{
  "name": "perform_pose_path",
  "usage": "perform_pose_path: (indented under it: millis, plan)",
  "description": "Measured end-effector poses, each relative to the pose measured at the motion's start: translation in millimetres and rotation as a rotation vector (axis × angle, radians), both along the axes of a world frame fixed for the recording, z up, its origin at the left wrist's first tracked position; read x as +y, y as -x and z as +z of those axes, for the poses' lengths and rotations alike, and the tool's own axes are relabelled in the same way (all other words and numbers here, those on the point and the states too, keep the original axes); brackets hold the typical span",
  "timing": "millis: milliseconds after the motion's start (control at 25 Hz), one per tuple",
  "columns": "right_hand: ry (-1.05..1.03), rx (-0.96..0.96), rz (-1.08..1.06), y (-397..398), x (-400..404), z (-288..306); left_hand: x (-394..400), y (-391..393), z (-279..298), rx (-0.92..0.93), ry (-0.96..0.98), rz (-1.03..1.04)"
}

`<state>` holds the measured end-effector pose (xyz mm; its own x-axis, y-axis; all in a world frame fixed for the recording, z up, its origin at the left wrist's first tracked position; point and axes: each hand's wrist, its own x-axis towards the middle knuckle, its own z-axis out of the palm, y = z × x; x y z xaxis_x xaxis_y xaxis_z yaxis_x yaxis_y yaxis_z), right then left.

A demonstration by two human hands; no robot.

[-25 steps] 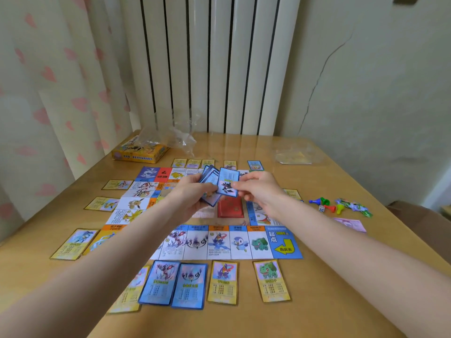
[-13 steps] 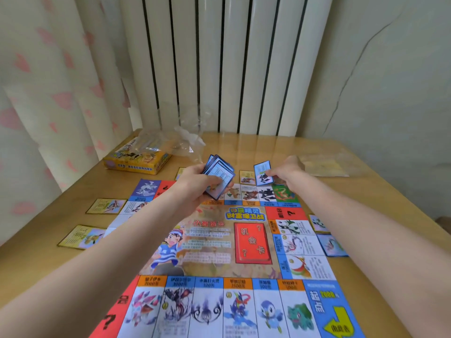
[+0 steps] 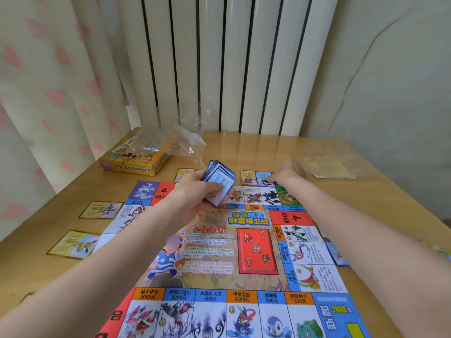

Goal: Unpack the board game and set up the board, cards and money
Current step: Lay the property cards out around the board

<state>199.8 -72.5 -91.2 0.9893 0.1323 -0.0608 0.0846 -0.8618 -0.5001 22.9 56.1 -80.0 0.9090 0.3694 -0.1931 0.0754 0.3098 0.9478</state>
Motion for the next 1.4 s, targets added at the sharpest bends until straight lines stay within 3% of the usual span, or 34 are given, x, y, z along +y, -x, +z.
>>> perform_pose_path:
  millis: [120,200,320,400,560,680,760,840,960,1080,1160,1400]
  plan:
    - [-0.023,-0.105,0.025,6,1,3,-3,3,0,0.001,0.025,-0.002]
    - [-0.273,-0.086,0.155,21,2,16,-4,5,2,-0.007,0.054,0.022]
    - [-0.595,0.398,0.593,67,0,44,-6,11,6,-0.024,0.04,0.073]
    - [-0.551,0.463,0.741,87,-1,48,-12,18,10,-0.048,0.035,0.061]
    - [-0.586,0.244,0.597,98,-1,54,-15,36,21,-0.105,0.125,0.09]
    - [-0.644,-0.219,0.49,103,-10,66,-10,55,22,-0.076,0.256,0.109]
    - [-0.509,-0.506,0.656,118,-17,69,-12,66,23,-0.029,0.296,0.067]
    - [-0.337,-0.576,0.865,136,-22,62,-16,72,27,-0.025,0.315,0.029]
    - [-0.319,-0.493,0.912,152,-29,55,-22,81,34,-0.024,0.285,0.03]
    - [-0.713,-0.078,0.636,153,-38,73,-27,92,35,-0.009,0.237,0.039]
    - [-0.805,0.137,0.559,153,-46,80,-33,99,36,-0.002,0.234,0.019]
    - [-0.746,0.171,0.558,159,-62,82,-50,105,49,-0.035,0.117,-0.102]
